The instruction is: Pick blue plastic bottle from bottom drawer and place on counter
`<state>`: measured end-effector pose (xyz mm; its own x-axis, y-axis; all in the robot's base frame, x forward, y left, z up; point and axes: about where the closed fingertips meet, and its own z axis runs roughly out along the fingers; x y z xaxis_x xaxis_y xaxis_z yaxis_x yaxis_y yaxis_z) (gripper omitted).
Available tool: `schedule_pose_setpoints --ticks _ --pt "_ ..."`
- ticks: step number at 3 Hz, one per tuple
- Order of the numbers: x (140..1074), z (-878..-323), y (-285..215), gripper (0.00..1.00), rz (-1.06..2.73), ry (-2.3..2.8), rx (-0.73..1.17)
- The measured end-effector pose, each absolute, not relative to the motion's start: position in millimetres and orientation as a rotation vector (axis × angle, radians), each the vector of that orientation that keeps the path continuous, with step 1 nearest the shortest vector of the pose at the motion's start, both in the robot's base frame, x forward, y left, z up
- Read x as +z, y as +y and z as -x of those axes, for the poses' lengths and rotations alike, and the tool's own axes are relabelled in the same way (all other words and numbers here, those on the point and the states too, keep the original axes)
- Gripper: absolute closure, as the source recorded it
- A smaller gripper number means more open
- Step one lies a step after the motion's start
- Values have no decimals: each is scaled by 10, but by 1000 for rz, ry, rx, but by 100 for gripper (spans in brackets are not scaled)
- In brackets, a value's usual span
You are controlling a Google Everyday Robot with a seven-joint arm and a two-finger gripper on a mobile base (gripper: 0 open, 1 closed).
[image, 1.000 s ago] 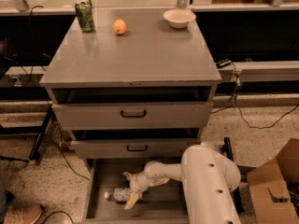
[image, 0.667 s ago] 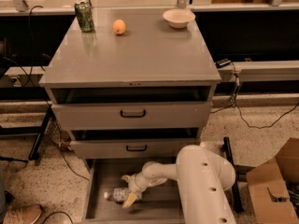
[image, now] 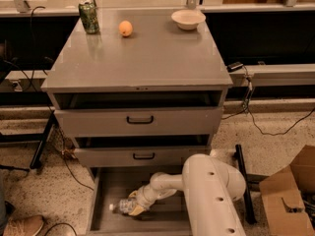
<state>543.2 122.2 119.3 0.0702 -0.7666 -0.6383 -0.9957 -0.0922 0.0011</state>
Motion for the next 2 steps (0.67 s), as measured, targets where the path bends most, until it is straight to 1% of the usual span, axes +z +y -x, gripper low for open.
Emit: schedule_pose_setpoints --ticks 1,2 --pt "1213 -5422 1215 87 1915 1749 693" --pt "1219 -5422 1215 100 1915 1749 693"
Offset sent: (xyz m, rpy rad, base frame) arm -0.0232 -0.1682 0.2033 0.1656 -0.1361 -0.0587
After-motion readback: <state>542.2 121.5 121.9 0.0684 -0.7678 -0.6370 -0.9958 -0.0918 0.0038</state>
